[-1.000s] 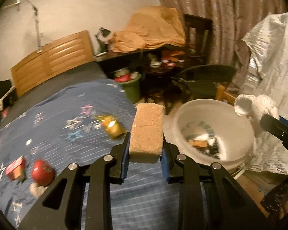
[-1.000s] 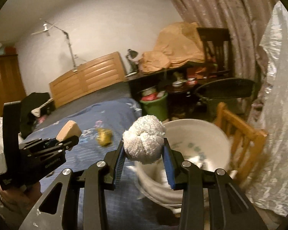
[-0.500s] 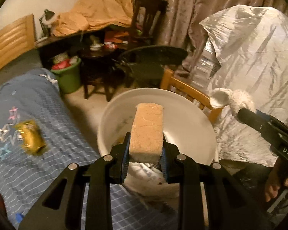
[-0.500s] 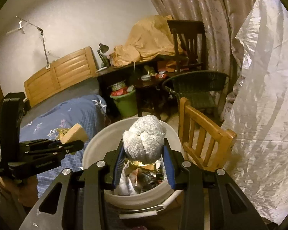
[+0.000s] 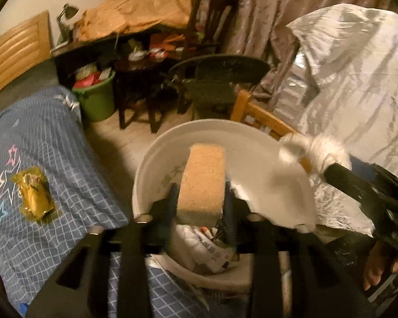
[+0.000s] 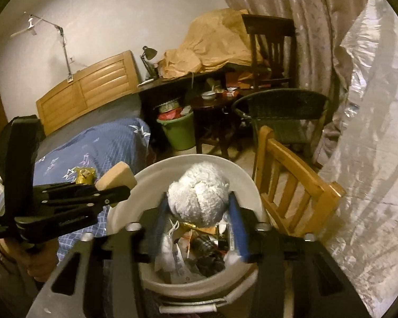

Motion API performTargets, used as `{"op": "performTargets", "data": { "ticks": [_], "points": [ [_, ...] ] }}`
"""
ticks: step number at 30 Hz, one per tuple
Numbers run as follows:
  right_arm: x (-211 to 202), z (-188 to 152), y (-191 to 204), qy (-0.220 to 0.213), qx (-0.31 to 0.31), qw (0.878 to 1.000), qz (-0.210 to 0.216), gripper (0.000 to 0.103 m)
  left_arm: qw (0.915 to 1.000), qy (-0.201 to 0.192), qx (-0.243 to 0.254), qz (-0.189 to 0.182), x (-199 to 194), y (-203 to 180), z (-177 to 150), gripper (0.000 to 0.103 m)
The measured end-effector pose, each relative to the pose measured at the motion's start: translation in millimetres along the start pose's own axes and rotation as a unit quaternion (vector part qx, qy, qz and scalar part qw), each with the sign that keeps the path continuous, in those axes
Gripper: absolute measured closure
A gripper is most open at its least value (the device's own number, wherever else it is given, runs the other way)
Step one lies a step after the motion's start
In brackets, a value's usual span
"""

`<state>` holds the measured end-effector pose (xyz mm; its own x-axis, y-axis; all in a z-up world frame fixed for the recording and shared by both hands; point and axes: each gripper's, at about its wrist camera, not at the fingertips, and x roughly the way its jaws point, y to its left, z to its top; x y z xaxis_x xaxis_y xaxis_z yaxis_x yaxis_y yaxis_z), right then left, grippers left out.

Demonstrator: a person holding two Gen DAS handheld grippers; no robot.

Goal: Collect trash
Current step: 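Open both tools to drop the sponge block and white ball into the bucket, then move both open tools back over the bed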

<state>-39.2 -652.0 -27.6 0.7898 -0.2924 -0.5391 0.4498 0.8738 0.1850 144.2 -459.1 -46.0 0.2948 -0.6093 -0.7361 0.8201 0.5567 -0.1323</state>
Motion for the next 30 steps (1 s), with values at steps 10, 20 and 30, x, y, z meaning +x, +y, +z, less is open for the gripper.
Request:
{"op": "performTargets", "data": {
  "ticks": [10, 20, 30],
  "points": [
    [4.2, -3.6, -8.3, -0.008, 0.022, 1.000, -0.007, 0.031, 0.9995, -0.011, -0.029, 0.005, -9.4, 17.3, 0.9, 0.046],
    [-18.0, -17.0, 20.0, -0.054, 0.018, 0.998, 0.004, 0.032, 0.9944, -0.055, -0.046, 0.078, -55.8, 37.8, -30.8, 0.035],
    [-36.2, -40.3, 105.5, -0.103, -0.034, 0.993, 0.046, 0.032, 0.9692, -0.118, -0.118, 0.181, -151.8, 117.9, -90.5, 0.030]
  ]
}}
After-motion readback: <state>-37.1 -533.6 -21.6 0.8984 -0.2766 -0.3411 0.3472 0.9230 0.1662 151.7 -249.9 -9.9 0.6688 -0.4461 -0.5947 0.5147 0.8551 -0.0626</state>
